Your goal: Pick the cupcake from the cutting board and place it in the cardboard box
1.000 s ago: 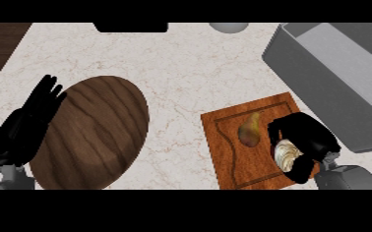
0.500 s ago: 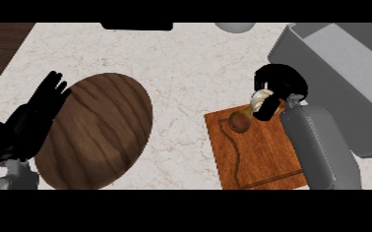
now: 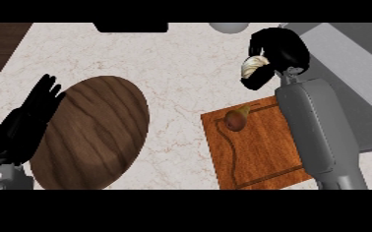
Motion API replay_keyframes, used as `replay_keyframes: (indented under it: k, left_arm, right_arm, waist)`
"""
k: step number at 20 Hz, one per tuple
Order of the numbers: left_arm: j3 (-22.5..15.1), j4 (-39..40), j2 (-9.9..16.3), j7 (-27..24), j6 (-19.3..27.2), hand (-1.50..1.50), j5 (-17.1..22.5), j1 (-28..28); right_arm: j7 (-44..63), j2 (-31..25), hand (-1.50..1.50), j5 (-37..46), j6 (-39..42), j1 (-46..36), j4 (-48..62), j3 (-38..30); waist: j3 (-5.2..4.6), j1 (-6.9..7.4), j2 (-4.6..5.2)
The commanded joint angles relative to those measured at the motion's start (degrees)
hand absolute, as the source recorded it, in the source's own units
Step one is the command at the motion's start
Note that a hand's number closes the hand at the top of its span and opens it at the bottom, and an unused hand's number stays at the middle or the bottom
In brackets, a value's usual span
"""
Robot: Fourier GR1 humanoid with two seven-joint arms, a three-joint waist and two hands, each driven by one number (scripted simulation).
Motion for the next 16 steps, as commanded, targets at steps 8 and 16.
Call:
replay_keyframes:
  k: [8,16]
  left_arm:
    - [-2.71,-0.94,-3.08,-0.91,2.84,0.0,-3.34,-0.07]
    - [-1.01,-0.6,-0.89,0.29,0.62,0.0,-1.65,-0.27]
  right_arm:
    - [12.48,-4.24,1.5,0.95,1.67,-7.32,-16.09,-7.21]
    - [12.68,-8.99,1.5,1.89,-4.47,-9.17,-8.04,-11.32]
  waist:
    - [0.0,-0.48,-0.1]
    - [0.0,0.27,0.17]
